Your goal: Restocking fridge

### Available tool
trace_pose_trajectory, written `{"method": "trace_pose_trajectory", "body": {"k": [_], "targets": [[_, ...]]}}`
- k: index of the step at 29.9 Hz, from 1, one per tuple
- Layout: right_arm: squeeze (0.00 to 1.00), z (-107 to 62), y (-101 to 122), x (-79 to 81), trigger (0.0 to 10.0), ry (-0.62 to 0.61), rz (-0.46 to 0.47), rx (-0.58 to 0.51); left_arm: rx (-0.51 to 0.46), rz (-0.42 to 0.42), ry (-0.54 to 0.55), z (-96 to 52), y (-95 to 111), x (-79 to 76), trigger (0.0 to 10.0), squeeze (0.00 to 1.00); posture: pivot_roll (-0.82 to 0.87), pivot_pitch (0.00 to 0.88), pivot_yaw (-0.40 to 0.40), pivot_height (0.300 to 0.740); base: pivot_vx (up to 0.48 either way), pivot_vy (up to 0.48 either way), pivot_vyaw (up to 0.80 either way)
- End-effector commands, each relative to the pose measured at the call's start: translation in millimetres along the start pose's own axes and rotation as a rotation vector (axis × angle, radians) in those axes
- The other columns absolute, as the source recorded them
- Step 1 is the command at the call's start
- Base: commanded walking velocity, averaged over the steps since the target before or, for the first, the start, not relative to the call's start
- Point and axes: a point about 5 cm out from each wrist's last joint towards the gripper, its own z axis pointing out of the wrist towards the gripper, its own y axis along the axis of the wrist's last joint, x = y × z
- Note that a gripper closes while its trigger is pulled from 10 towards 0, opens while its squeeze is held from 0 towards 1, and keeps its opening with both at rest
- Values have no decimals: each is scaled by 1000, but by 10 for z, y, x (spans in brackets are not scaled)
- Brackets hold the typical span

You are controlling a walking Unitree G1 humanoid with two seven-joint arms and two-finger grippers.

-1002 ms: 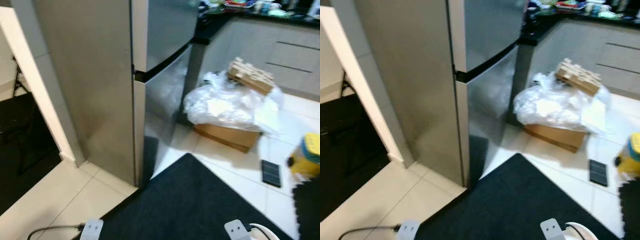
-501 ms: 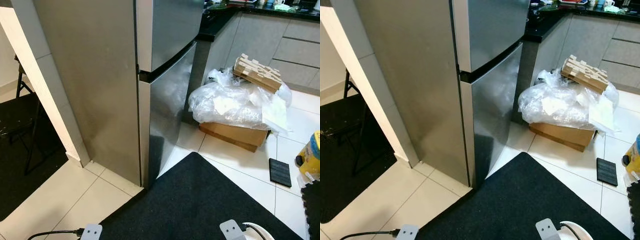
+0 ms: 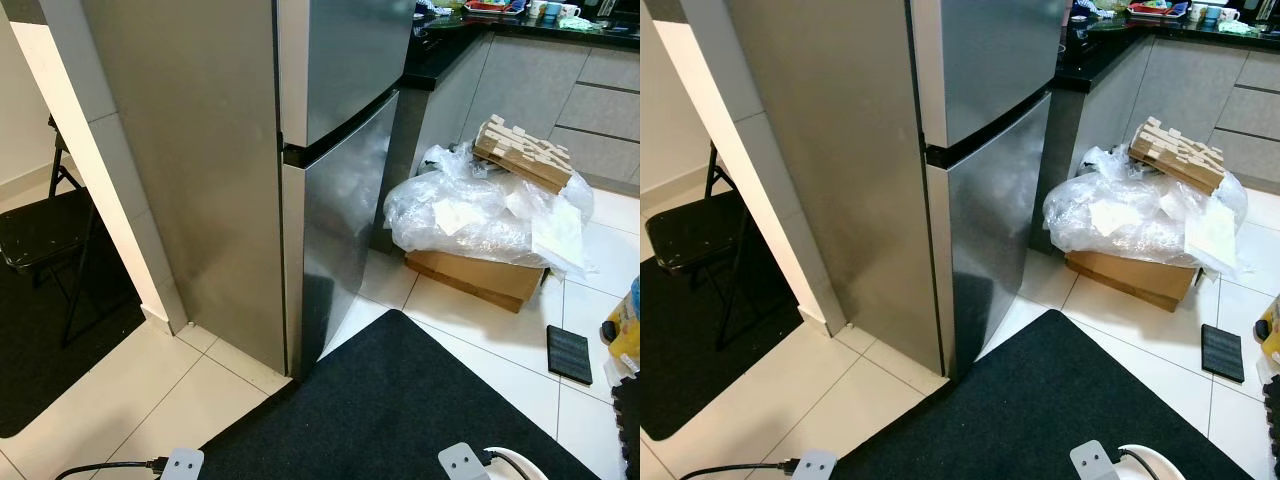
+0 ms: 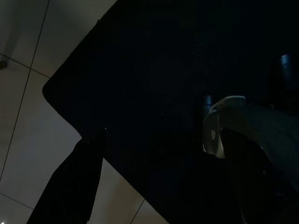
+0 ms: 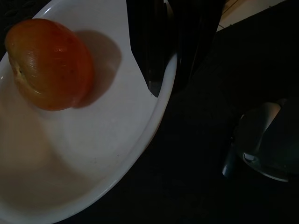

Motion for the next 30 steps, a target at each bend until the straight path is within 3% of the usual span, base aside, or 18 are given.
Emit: {"method": "trace_pose_trajectory", "body": {"k": [1, 11, 25, 30], "targets": [[0, -2, 0, -34, 10000, -12, -4, -6, 11, 3, -8, -2, -20, -1, 10000, 0, 72, 0, -6, 740, 0, 0, 0], [0, -2, -18, -33, 10000, -10, -37, 6, 8, -12, -10, 1, 0, 3, 10000, 0, 71, 0, -6, 740, 0, -424, 0], [0, -5, -48, -50, 10000, -16, -42, 19, 11, -27, -7, -5, -35, 11, 10000, 0, 68, 0, -5, 740, 0, 0, 0], [0, -5, -53, -50, 10000, -14, -43, 21, 12, -29, -13, -5, -41, -1, 10000, 0, 68, 0, -6, 740, 0, -480, 0]]}}
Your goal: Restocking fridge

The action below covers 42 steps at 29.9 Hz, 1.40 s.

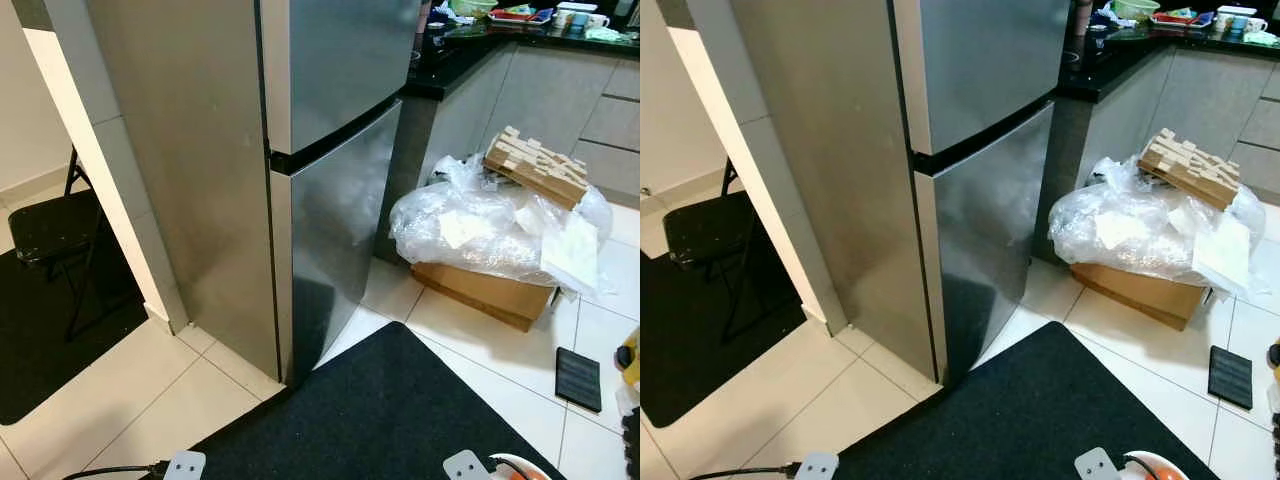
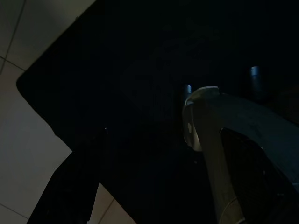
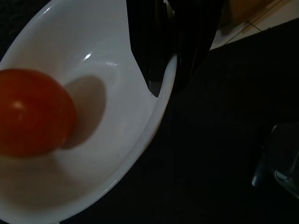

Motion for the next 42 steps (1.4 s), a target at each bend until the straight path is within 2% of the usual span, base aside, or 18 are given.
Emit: {"method": "trace_pose_trajectory", "body": {"k": [1, 9, 13, 18, 25, 32, 42], "targets": [[0, 2, 38, -13, 10000, -9, -7, -13, 6, -3, 16, -5, -19, 36, 10000, 0, 68, 0, -6, 740, 0, -480, 0], [0, 1, 25, -12, 10000, -8, -7, -10, -13, -16, 61, -7, 5, 76, 10000, 0, 65, 0, -8, 740, 0, -60, 0], [0, 1, 22, -15, 10000, -8, -7, -9, -23, -72, 78, -9, 12, 98, 10000, 0, 65, 0, -8, 740, 0, 0, 0], [0, 1, 20, -15, 10000, -8, -7, -8, -26, -79, 86, -9, 23, 115, 10000, 0, 64, 0, -7, 740, 0, 0, 0], [0, 1, 16, 3, 10000, -2, -8, -8, -33, -19, 81, -6, 50, 105, 10000, 0, 64, 0, -7, 740, 0, 0, 0], [0, 1, 15, 12, 10000, 1, -7, -8, -38, -11, 79, -4, 63, 100, 10000, 0, 66, 0, -6, 740, 0, 0, 0], [0, 1, 22, 8, 10000, 0, -10, -10, -38, 2, 74, -3, 66, 91, 10000, 0, 64, 0, -7, 740, 257, 0, 0]]}}
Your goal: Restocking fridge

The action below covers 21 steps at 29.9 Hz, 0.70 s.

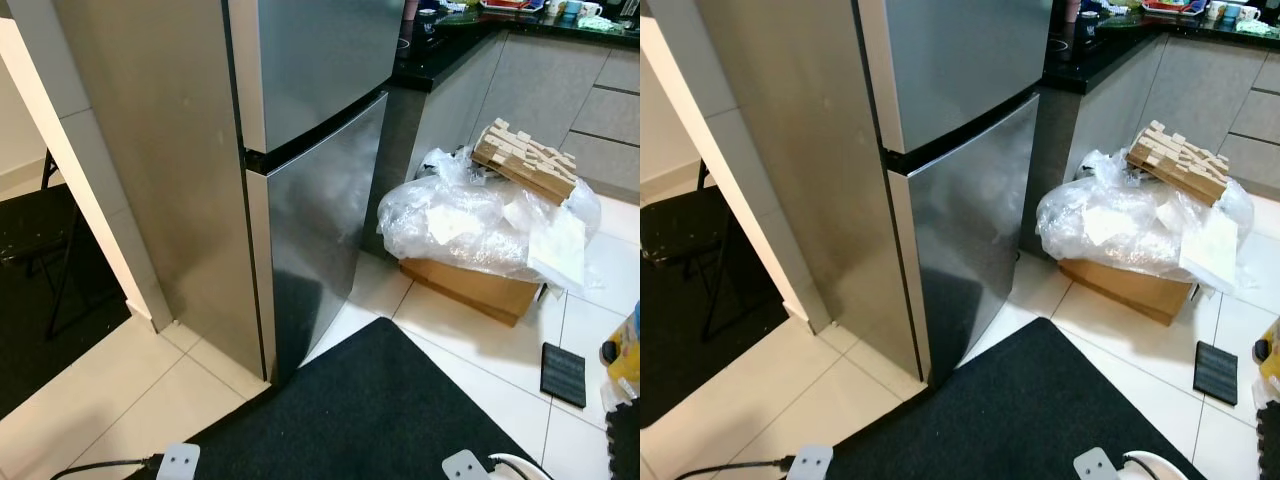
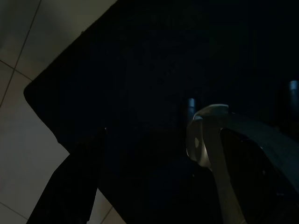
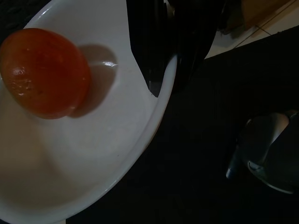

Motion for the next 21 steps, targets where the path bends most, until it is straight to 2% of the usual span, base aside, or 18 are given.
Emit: {"method": "trace_pose_trajectory", "body": {"k": [1, 18, 21], "targets": [[0, 2, 37, -2, 10000, -4, -7, -14, 0, 18, 6, -3, -3, 41, 10000, 0, 64, 0, -8, 740, 274, 0, 0], [0, 2, 45, 6, 10000, -2, -9, -17, -2, 21, 8, -2, 7, 60, 10000, 0, 67, 0, -6, 740, 276, 0, 0], [0, 3, 47, 7, 10000, -2, -8, -17, -13, -3, 8, -2, 18, 60, 10000, 0, 67, 0, -4, 740, 0, 0, 0]]}}
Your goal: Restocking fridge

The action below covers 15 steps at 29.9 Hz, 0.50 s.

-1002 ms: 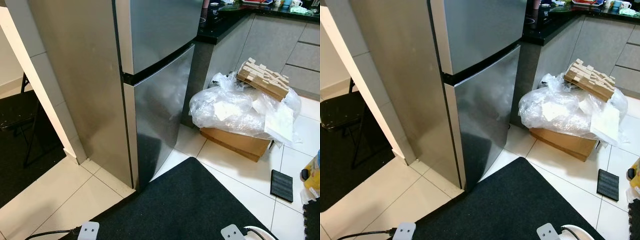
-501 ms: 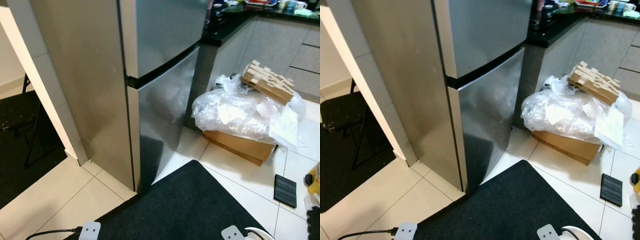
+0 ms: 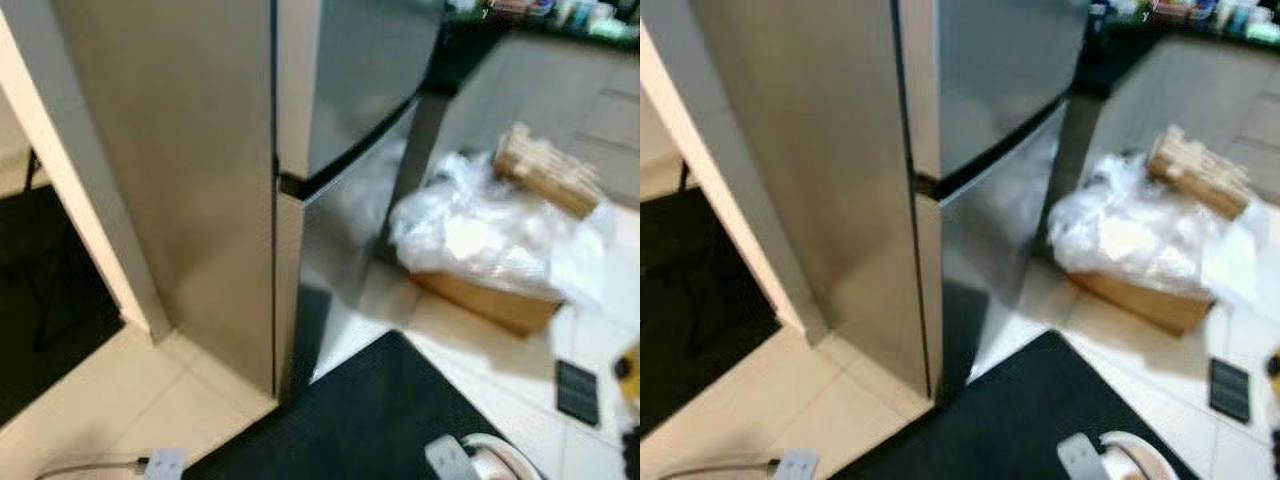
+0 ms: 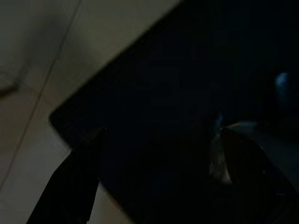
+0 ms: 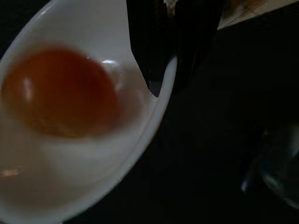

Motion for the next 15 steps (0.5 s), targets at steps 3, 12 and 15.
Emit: {"method": "trace_pose_trajectory", "body": {"k": [3, 12, 15], "targets": [[0, 4, 63, 18, 10000, -2, 3, -22, 22, -24, 10, -14, -79, 30, 10000, 0, 67, 0, -4, 740, 0, 0, 0], [0, 3, 52, 25, 10000, 0, 4, -19, 34, -10, -11, -16, -100, 14, 10000, 0, 66, 0, -6, 740, 0, -73, 0], [0, 3, 51, 23, 10000, 0, 4, -19, 37, -13, -15, -17, -105, 9, 10000, 0, 66, 0, -6, 740, 0, -480, 0]]}}
